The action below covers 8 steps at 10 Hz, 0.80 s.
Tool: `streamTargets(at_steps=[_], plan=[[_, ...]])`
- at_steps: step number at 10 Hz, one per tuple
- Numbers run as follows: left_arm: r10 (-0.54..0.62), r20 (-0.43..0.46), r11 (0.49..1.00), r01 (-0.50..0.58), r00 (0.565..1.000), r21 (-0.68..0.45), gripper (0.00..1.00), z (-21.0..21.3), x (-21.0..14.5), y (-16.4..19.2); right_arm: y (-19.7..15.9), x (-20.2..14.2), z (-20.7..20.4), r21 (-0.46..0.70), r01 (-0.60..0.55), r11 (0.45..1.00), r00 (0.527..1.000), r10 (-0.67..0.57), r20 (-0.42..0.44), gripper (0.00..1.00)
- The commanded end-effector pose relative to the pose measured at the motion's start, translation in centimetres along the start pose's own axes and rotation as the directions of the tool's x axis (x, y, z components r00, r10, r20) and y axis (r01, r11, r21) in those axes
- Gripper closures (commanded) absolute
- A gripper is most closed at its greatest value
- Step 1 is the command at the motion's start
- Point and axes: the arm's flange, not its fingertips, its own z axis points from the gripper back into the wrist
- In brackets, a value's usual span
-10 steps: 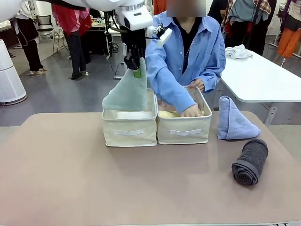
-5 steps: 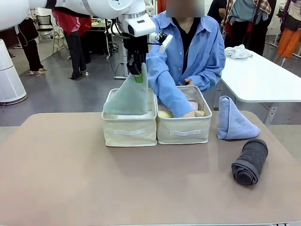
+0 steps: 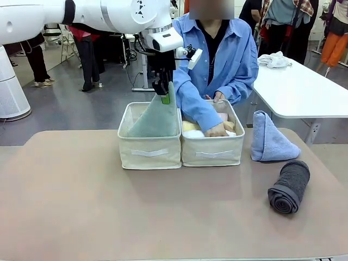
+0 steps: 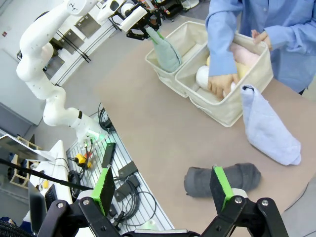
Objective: Sort the towels based on their folding style.
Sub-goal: Pick up one triangle-folded towel and place it in the left Fabric basket.
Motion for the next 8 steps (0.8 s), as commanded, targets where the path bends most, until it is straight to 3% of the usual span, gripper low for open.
streamTargets(at_steps=[1, 8], plan=[[0.032, 0.018, 0.999, -0.031, 0.999, -0.026, 0.81, -0.6, 0.2, 0.4, 0.0, -0.1, -0.1, 0.015, -0.010, 1.000, 1.000, 0.010, 0.013, 0.00], [0.072, -0.041, 0.979, -0.078, 0.997, -0.186, 0.81, -6.3, 0.6, -0.3, 0.0, -0.1, -0.1, 0.015, -0.010, 1.000, 1.000, 0.010, 0.013, 0.00]])
